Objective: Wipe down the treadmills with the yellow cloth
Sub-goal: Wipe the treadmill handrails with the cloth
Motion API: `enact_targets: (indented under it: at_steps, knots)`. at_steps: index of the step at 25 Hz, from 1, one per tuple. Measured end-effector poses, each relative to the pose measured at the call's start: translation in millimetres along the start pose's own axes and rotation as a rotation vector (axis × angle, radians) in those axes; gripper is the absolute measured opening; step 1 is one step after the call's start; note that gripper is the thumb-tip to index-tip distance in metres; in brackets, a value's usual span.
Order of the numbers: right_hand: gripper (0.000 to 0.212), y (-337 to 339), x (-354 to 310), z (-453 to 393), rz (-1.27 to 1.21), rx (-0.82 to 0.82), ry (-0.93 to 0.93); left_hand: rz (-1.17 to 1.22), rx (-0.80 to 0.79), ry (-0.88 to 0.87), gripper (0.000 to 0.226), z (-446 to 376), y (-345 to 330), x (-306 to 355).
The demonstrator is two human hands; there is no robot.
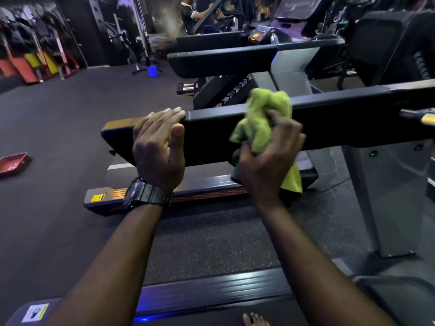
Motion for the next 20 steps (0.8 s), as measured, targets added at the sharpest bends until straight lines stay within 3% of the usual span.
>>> enact_targets:
  at_steps: [2,4,6,8,12,16,19,20]
  knots:
    - [0.052,-26,-16,32,0.036,-0.275,0.333,-0.046,-0.005,0.009,0.068,-4,-5,11]
    - [0.051,-16,6,49,0.061,-0.412,0.405,-0.082,-0.078,-0.126,0.066,-3,-20,44]
    - [0.048,2,25,21,-0.007,-0.223,0.166,-0.076,-0.163,-0.206,0.070,0,-36,69]
    - [0.046,-1,15,9,-0.094,-0.058,-0.012,0.005,-0.185,-0.147,0.073,-1,-41,71]
    - [0.065,-12,-4,27,-0.020,-0.284,0.272,0.089,-0.155,-0.111,0.072,2,-36,65]
    - [0.054,18,23,-19,-0.066,0.023,-0.095,0.067,-0.106,-0.059,0.069,0,-37,69]
    - [0.057,-7,11,26,0.041,-0.314,0.257,0.073,-0.089,-0.045,0.065,0,-35,66]
    - [0.057,1,25,32,0.075,-0.371,0.277,0.080,-0.096,-0.061,0.065,0,-34,66]
Point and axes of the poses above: each hand's wrist, its own z-axis away from the middle knuckle, its own y-axis out of the back of the hand, x = y × z, the point moved 9 cm from there along -z, towards the middle knuckle, and after that the axes turned 9 degrees about -z, right-handed, at the moved point
